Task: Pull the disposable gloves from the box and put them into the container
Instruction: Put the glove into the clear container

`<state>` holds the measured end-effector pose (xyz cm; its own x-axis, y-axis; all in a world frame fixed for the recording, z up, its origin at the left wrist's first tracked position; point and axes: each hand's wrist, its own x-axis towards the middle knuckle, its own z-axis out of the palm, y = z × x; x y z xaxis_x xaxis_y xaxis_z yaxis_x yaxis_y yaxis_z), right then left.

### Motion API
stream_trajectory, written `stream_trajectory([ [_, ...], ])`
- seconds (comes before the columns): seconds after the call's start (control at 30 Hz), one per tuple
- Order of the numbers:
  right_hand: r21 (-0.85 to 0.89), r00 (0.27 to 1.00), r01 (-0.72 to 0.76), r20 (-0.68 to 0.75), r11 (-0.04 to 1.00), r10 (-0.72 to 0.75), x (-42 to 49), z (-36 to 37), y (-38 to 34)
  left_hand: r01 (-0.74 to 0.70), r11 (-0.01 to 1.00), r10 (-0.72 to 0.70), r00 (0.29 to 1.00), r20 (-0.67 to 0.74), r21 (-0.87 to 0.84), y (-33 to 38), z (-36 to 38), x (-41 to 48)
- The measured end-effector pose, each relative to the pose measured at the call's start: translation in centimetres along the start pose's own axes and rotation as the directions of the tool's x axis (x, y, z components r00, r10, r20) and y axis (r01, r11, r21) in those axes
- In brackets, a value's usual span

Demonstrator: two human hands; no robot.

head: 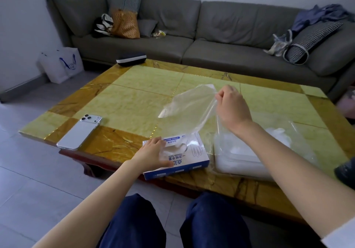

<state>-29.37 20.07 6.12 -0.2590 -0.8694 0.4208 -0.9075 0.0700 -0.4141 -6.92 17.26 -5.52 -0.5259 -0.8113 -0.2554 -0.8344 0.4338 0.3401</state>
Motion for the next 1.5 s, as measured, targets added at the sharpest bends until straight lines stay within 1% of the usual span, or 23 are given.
stream_trajectory([
  [0.1, -0.096, 0.999, 0.035, -0.006, 0.995, -0.036, -0.5, -1.8, 1.1, 0.03, 0.998, -0.033, 0.998, -0.062, -0.054, 0.5, -1.4, 0.0],
  [0.2, -0.19, 0.99, 0.14, 0.003, 0.972, -0.142, -1.4, -3.1, 2.1, 0.019, 0.976, -0.092, 0.939, -0.331, -0.217, 2.1, -3.8, 0.3],
  [0.27, -0.257, 0.976, 0.219, 0.037, 0.941, -0.217, -1.9, -3.5, 2.4, -0.072, 0.968, -0.047, 0.888, -0.457, -0.239, 4.1, -5.7, 0.5],
  [0.33, -0.336, 0.951, 0.307, 0.077, 0.89, -0.299, -2.6, -3.7, 2.3, -0.186, 0.963, 0.075, 0.882, -0.464, -0.197, 6.7, -7.2, 0.4],
  [0.4, -0.366, 0.932, 0.36, 0.101, 0.858, -0.348, -3.5, -3.8, 1.8, -0.257, 0.945, 0.161, 0.905, -0.393, -0.205, 9.1, -8.1, 0.3],
  [0.47, -0.321, 0.894, 0.432, 0.03, 0.843, -0.447, -4.1, -3.7, 1.5, -0.317, 0.92, 0.219, 0.904, -0.367, -0.231, 10.7, -8.3, 0.4],
  [0.5, -0.241, 0.886, 0.451, 0.005, 0.859, -0.463, -4.3, -3.4, 1.6, -0.343, 0.904, 0.234, 0.897, -0.375, -0.257, 11.3, -8.3, 0.4],
  [0.53, -0.108, 0.9, 0.427, -0.047, 0.898, -0.434, -4.3, -3.5, 1.3, -0.362, 0.883, 0.234, 0.891, -0.389, -0.299, 11.8, -8.3, 0.4],
  [0.57, 0.077, 0.941, 0.334, -0.077, 0.94, -0.328, -4.1, -3.5, 1.5, -0.373, 0.861, 0.218, 0.885, -0.411, -0.345, 12.1, -8.4, 0.4],
  [0.6, 0.289, 0.985, 0.169, -0.02, 0.942, -0.17, -4.0, -3.6, 1.8, -0.382, 0.841, 0.2, 0.878, -0.435, -0.384, 12.4, -8.6, 0.4],
  [0.63, 0.474, 0.989, -0.062, 0.147, 0.878, -0.009, -3.7, -3.9, 2.2, -0.389, 0.82, 0.183, 0.873, -0.452, -0.42, 12.6, -8.7, 0.3],
  [0.67, 0.586, 0.933, -0.286, 0.35, 0.758, 0.082, -3.5, -4.1, 2.9, -0.395, 0.794, 0.17, 0.874, -0.455, -0.462, 12.8, -8.8, 0.2],
  [0.73, 0.624, 0.765, -0.569, 0.641, 0.537, 0.065, -3.5, -4.1, 4.2, -0.385, 0.75, 0.15, 0.891, -0.429, -0.538, 13.1, -9.0, 0.0],
  [0.77, 0.616, 0.707, -0.637, 0.706, 0.463, 0.032, -3.8, -3.9, 4.5, -0.371, 0.744, 0.143, 0.901, -0.409, -0.556, 13.2, -9.0, -0.1],
  [0.83, 0.647, 0.686, -0.662, 0.727, 0.377, -0.043, -4.3, -3.4, 4.8, -0.358, 0.74, 0.146, 0.912, -0.384, -0.569, 13.2, -9.0, -0.3],
  [0.9, 0.714, 0.75, -0.608, 0.66, 0.347, -0.044, -4.3, -3.0, 4.6, -0.355, 0.731, 0.147, 0.915, -0.375, -0.582, 13.0, -8.8, -0.4],
  [0.97, 0.765, 0.82, -0.558, 0.568, 0.321, 0.073, -3.9, -3.0, 4.8, -0.329, 0.712, 0.122, 0.928, -0.352, -0.621, 12.5, -8.7, -0.4],
  [1.07, 0.775, 0.88, -0.475, 0.42, 0.417, 0.222, -3.5, -3.4, 5.5, -0.305, 0.708, 0.158, 0.947, -0.278, -0.637, 11.2, -8.1, -0.3],
  [1.17, 0.73, 0.931, -0.364, 0.287, 0.578, 0.224, -3.3, -3.8, 6.3, -0.249, 0.787, 0.172, 0.967, -0.187, -0.564, 10.4, -7.9, 0.5],
  [1.23, 0.669, 0.955, -0.292, 0.247, 0.684, 0.166, -3.2, -4.4, 6.6, -0.224, 0.798, 0.165, 0.974, -0.155, -0.56, 10.8, -8.5, 1.1],
  [1.33, 0.583, 0.96, -0.181, 0.28, 0.792, 0.013, -3.3, -5.4, 6.7, -0.244, 0.792, 0.219, 0.969, -0.113, -0.56, 12.6, -9.8, 2.0],
  [1.43, 0.544, 0.923, -0.138, 0.375, 0.828, -0.092, -3.6, -6.3, 6.5, -0.295, 0.847, 0.323, 0.946, -0.012, -0.442, 14.7, -10.5, 2.5],
  [1.5, 0.511, 0.893, -0.152, 0.438, 0.846, -0.104, -3.8, -6.9, 6.9, -0.36, 0.844, 0.396, 0.918, 0.009, -0.396, 16.2, -10.6, 2.7],
])
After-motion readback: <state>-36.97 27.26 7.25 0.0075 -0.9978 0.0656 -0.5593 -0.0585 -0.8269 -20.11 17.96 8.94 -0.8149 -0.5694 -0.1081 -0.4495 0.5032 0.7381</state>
